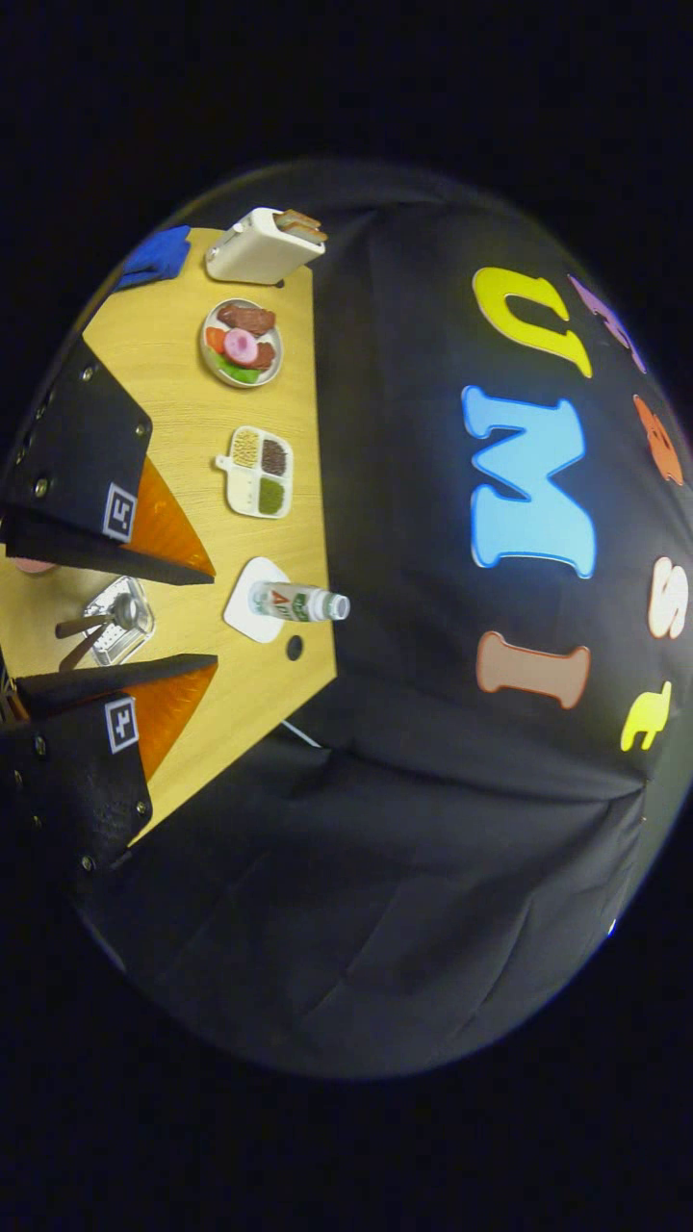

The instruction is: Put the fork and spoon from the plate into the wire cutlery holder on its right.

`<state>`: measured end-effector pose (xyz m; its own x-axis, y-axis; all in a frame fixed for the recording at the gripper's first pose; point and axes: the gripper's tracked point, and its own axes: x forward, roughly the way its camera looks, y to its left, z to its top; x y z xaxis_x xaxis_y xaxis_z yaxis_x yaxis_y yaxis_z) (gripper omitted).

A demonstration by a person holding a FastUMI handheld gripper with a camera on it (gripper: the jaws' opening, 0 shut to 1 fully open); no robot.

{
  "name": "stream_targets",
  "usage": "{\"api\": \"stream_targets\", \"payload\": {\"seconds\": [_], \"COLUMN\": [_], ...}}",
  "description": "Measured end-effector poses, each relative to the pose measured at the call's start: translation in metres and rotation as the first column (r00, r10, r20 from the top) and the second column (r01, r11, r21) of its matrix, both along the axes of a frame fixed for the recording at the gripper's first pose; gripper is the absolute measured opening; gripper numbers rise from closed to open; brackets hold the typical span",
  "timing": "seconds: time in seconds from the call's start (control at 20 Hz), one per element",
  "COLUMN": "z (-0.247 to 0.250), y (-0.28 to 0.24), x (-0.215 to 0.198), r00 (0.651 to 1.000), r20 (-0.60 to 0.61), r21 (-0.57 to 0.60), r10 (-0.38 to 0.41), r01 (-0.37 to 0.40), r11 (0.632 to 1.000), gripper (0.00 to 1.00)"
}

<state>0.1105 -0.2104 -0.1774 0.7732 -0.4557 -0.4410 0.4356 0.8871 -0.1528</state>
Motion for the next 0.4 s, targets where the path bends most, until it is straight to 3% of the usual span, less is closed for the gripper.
{"api": "stream_targets", "payload": {"seconds": [0.2, 0.4], "z": [0.047, 0.066], "y": [0.013, 0.024], "x": [0.002, 0.003], "r00": [0.982, 0.957], "r20": [0.175, 0.26], "r21": [-0.092, -0.144], "r10": [0.076, 0.132], "r01": [-0.061, -0.097], "r11": [0.994, 0.985], "gripper": [0.44, 0.44]}}
